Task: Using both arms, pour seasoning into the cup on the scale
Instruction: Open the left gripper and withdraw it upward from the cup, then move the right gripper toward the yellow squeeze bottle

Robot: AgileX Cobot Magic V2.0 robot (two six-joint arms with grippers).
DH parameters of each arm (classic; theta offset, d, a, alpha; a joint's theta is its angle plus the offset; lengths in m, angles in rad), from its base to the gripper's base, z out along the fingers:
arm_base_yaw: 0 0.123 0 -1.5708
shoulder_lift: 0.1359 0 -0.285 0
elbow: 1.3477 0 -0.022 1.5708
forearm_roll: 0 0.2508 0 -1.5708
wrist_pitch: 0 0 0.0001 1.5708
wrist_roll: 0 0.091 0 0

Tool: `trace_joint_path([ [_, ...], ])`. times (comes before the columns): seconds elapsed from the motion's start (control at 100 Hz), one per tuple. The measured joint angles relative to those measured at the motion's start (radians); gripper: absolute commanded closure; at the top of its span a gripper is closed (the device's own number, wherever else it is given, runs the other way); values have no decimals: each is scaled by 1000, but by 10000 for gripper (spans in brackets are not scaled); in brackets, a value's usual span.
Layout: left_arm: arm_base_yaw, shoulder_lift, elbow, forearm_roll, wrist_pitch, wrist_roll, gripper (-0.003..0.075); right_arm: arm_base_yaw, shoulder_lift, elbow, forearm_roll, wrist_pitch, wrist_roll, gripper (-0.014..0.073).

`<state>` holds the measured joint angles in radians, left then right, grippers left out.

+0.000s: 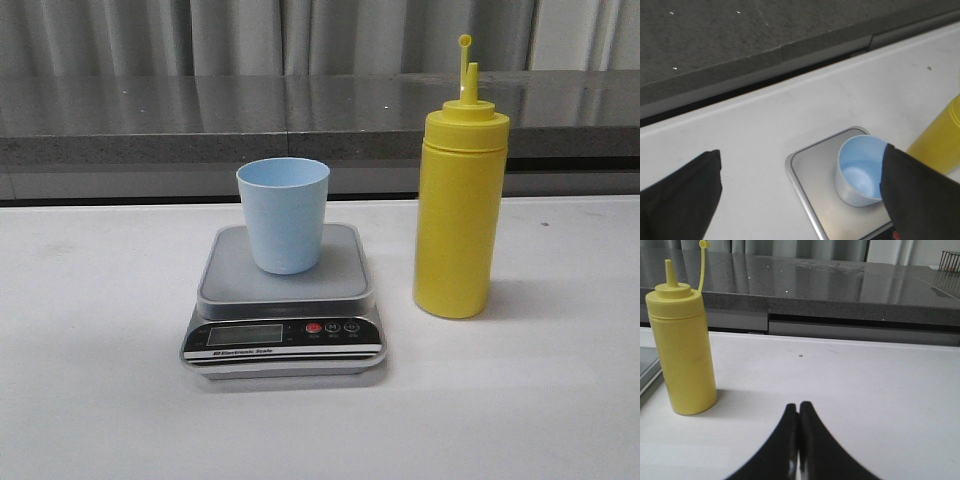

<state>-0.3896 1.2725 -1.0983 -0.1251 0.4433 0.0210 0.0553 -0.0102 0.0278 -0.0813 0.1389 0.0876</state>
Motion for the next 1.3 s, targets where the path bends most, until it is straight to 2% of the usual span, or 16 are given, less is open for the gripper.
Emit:
trace_joint_path([
  [0.29,155,-435,345,33,-104,0,111,0,0,0,0,0,0,715],
  [0.4,175,-581,441,63,-113,0,120,0,0,0,0,0,0,715],
  [0.47,177,-670,486,74,-122,0,152,0,0,0,0,0,0,715],
  [0.6,177,-791,537,96,-128,0,300,0,0,0,0,0,0,715],
  [0.84,177,-849,564,140,-130,0,741,0,0,0,0,0,0,715],
  [1.3,177,-849,566,153,-130,0,738,0,0,0,0,0,0,715],
])
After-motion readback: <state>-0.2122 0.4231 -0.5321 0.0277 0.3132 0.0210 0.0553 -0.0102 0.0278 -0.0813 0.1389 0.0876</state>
